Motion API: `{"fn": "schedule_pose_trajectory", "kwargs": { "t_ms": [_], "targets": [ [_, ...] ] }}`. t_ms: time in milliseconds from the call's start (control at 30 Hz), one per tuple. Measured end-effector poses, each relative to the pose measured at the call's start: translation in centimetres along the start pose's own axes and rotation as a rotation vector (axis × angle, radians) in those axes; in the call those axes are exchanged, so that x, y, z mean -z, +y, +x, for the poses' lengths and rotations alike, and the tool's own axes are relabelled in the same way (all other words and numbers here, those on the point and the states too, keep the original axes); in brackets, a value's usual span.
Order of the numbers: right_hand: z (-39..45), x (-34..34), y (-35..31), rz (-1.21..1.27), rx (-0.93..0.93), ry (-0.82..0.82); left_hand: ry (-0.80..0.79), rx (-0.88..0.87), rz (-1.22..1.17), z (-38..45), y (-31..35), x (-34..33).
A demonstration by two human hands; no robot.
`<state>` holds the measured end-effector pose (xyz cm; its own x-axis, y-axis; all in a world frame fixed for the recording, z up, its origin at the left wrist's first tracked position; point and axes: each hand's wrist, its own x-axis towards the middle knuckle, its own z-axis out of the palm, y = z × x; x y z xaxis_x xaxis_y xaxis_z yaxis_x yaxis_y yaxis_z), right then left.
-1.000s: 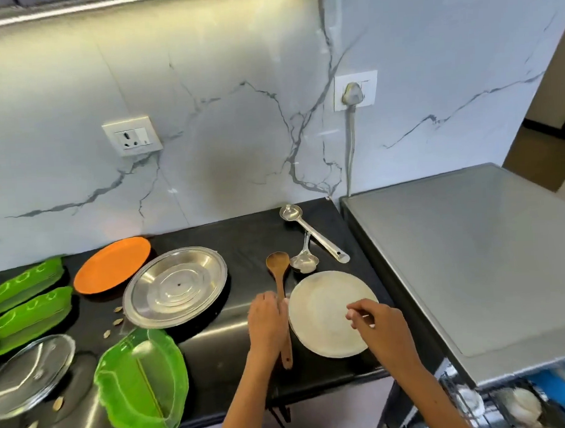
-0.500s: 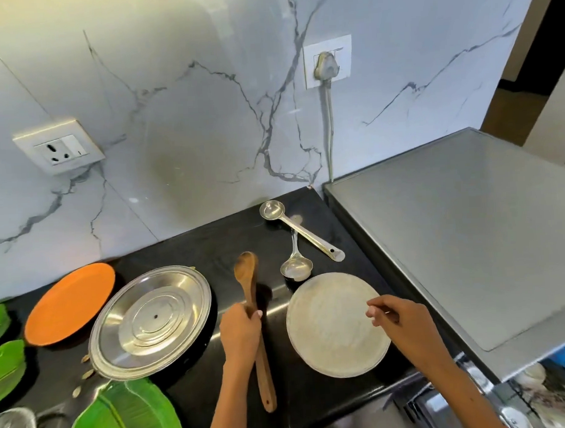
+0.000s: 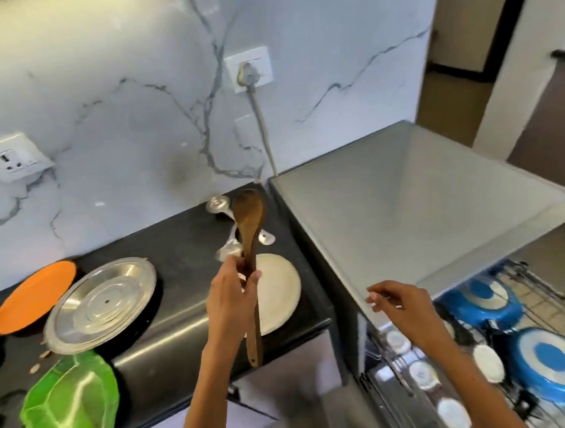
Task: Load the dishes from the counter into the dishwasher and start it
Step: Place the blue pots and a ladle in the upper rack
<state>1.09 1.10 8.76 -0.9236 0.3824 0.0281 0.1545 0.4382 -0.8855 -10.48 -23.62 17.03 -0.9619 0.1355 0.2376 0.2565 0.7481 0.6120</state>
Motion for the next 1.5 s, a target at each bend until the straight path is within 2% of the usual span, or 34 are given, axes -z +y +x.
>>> {"fn": "schedule_pose_trajectory", "kwargs": {
  "t_ms": [267, 433, 500, 633, 733, 967, 1100, 1233, 1400, 1500],
  "targets": [
    [-7.3, 15.7, 9.2, 0.019, -0.124, 0.312, -0.217, -0.399, -0.142, -7.5, 18.3, -12.6],
    [-12.7, 21.7, 14.5, 0.074, -0.263, 0.479, -0.376, -0.630, -0.156, -11.5, 25.8, -21.0],
    [-13.4, 22.2, 15.6, 0.121, -0.299, 0.531, -0.413, -0.682, -0.135, -12.6, 26.7, -23.0],
    [-13.6, 24.8, 20.4, 0.335, -0.373, 0.750, -0.551, -0.792, -0.088, -15.5, 28.5, -31.8],
    [-12.1, 25.7, 23.8, 0.475, -0.378, 0.860, -0.554, -0.919, -0.050, -16.1, 27.9, -38.7],
    [-10.2, 24.2, 31.2, 0.539, -0.284, 0.888, -0.622, -1.106, 0.132, -15.3, 24.9, -49.7],
    [-10.1, 23.3, 33.5, 0.524, -0.368, 0.887, -0.612, -1.211, 0.084, -14.7, 24.2, -52.0],
    [-9.7, 22.5, 34.9, 0.387, -0.396, 0.971, -0.526, -1.219, -0.005, -13.6, 23.5, -53.2],
    [-9.3, 23.2, 34.8, 0.232, -0.363, 1.107, -0.298, -0.848, -0.160, -12.0, 21.6, -55.5],
    [-8.6, 24.1, 35.2, 0.110, -0.352, 1.175, -0.375, -0.864, -0.010, -10.4, 20.0, -59.2]
  ]
}}
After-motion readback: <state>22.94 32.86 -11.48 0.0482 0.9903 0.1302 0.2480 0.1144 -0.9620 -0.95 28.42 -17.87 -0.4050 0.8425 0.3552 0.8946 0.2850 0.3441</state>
